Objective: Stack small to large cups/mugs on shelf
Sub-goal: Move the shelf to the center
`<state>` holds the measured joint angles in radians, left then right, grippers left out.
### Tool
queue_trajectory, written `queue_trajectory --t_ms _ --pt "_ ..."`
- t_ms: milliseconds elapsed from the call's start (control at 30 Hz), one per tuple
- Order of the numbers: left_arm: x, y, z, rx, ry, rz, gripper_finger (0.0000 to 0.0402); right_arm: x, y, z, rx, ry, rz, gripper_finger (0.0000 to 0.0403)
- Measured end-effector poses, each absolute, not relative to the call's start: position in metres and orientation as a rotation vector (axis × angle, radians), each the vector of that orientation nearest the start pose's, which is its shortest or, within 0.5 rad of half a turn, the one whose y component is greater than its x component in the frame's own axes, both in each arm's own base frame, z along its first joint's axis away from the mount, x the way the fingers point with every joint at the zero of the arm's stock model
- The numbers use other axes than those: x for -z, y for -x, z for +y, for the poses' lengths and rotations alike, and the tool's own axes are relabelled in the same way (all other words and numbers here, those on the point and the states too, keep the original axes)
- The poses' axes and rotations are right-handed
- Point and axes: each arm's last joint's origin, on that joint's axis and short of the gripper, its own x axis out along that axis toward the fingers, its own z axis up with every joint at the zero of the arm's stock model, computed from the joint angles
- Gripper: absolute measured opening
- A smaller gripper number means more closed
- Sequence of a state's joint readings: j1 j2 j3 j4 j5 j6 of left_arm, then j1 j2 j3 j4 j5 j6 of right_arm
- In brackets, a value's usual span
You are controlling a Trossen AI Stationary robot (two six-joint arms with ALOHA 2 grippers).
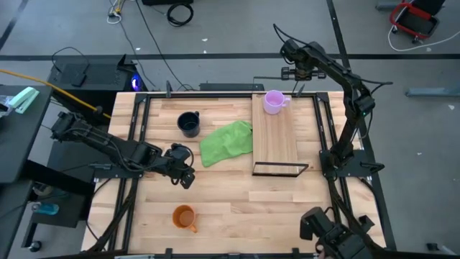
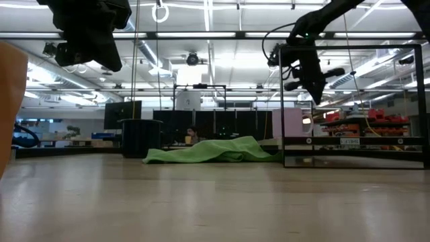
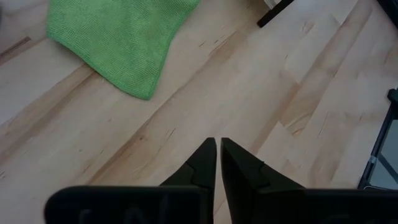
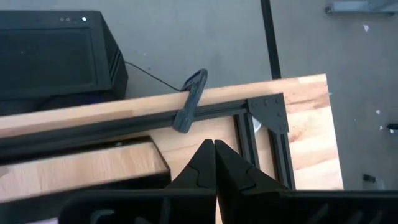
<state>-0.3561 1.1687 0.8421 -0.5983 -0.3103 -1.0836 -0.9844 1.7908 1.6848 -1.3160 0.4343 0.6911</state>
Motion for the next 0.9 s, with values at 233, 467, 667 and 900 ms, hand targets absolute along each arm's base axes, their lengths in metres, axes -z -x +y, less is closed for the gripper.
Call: queue_trajectory --t_ms 233,467,667,900 --pt "-0.249 -0.214 -0.07 -0.422 0.71 0.786 0.003 -0.303 -0.182 -0.295 1.594 -0.861 1.012 0.0" --pt "-0.248 -0.215 -0.069 -0.429 0.71 0.785 0.0027 -0.303 -0.184 -0.294 1.569 -0.855 1.02 0.0" --pt "-0.248 -0.214 -0.069 -0.429 0.705 0.787 0.0034 -0.303 -0.191 -0.29 1.525 -0.844 1.032 0.0" --pt "-0.248 -0.214 -0.069 -0.43 0.703 0.787 0.0028 -0.303 -0.2 -0.285 1.474 -0.829 1.041 0.0"
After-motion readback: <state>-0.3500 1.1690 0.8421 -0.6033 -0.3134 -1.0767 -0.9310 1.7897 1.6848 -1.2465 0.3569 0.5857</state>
